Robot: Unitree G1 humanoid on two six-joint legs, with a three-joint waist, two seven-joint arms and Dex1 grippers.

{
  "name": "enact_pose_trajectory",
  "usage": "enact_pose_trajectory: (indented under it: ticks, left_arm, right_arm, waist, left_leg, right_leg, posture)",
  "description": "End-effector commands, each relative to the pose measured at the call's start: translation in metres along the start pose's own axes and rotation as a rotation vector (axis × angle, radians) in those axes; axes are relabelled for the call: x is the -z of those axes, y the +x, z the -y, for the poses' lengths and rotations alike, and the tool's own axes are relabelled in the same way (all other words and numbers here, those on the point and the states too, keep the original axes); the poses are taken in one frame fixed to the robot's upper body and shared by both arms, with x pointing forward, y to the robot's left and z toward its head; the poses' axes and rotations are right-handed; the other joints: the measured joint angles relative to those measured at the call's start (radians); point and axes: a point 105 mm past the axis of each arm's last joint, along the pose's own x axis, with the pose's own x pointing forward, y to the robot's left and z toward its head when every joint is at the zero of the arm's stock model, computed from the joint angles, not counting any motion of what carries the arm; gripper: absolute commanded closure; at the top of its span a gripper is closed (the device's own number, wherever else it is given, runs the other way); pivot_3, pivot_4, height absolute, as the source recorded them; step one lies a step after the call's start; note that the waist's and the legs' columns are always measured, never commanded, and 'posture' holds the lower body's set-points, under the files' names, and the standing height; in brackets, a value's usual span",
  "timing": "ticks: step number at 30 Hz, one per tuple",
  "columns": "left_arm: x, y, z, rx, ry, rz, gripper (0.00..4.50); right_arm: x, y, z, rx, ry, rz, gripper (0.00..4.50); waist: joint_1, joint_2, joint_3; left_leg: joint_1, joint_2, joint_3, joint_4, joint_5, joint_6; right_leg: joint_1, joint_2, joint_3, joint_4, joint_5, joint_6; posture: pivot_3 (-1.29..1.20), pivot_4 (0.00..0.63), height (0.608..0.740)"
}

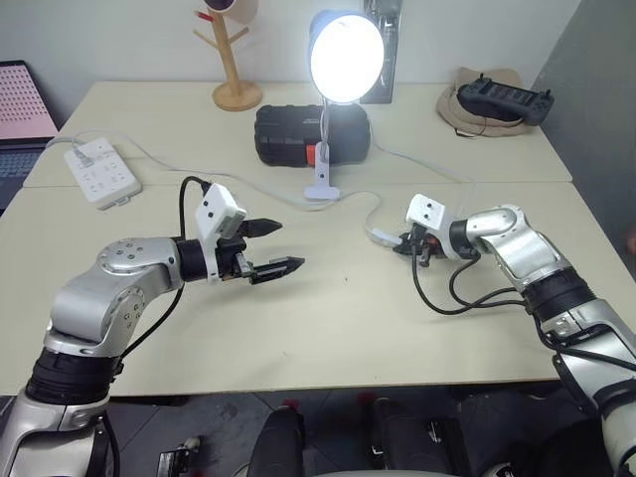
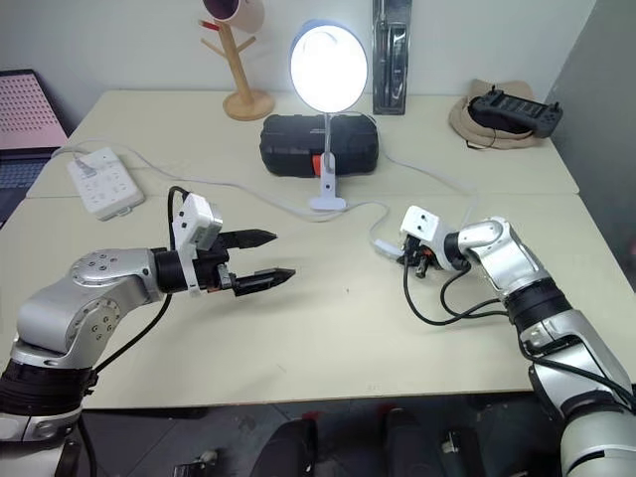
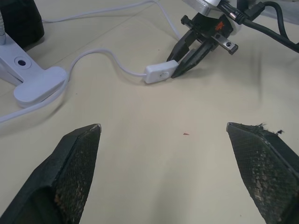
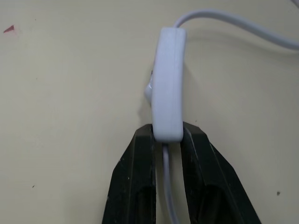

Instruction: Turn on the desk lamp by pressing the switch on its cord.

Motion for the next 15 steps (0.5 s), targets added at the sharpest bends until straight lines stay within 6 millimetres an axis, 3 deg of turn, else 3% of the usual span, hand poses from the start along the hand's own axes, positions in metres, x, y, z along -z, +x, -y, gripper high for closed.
enact_pose_trajectory:
  ticks: [1, 7, 15]
  left_arm:
    - [-0.013, 0.0, -0.008, -0.016, 0.085, 0.029, 0.0]
    - [-0.016, 0.001, -0.021, -0.035, 0.054, 0.034, 0.0]
    - [-0.012, -0.002, -0.038, -0.019, 0.033, -0.025, 0.0]
  right_arm:
    - [0.003, -0.005, 0.001, -0.022, -0.02, -0.013, 3.3]
    - [-0.001, -0.027, -0.001, -0.041, -0.001, 0.022, 1.74]
    - [-0.01, -0.077, -0.037, -0.086, 0.116, 0.094, 0.07]
  waist:
    - [0.0, 0.0, 0.0]
    - [0.003, 0.0, 0.0]
    - [0.005, 0.0, 0.0]
  left_leg:
    - [0.0, 0.0, 0.0, 0.0, 0.0, 0.0]
    - [0.001, 0.0, -0.001, 0.003, -0.001, 0.002]
    - [0.0, 0.0, -0.004, 0.004, -0.001, 0.002]
  right_leg:
    - [0.0, 0.0, 0.0, 0.0, 0.0, 0.0]
    - [0.002, 0.0, -0.001, 0.001, 0.0, 0.0]
    - [0.002, 0.0, -0.003, 0.003, 0.0, 0.0]
  posture:
    - [0.0, 0.15, 0.74]
    - [0.0, 0.15, 0.74]
    - [0.0, 0.15, 0.74]
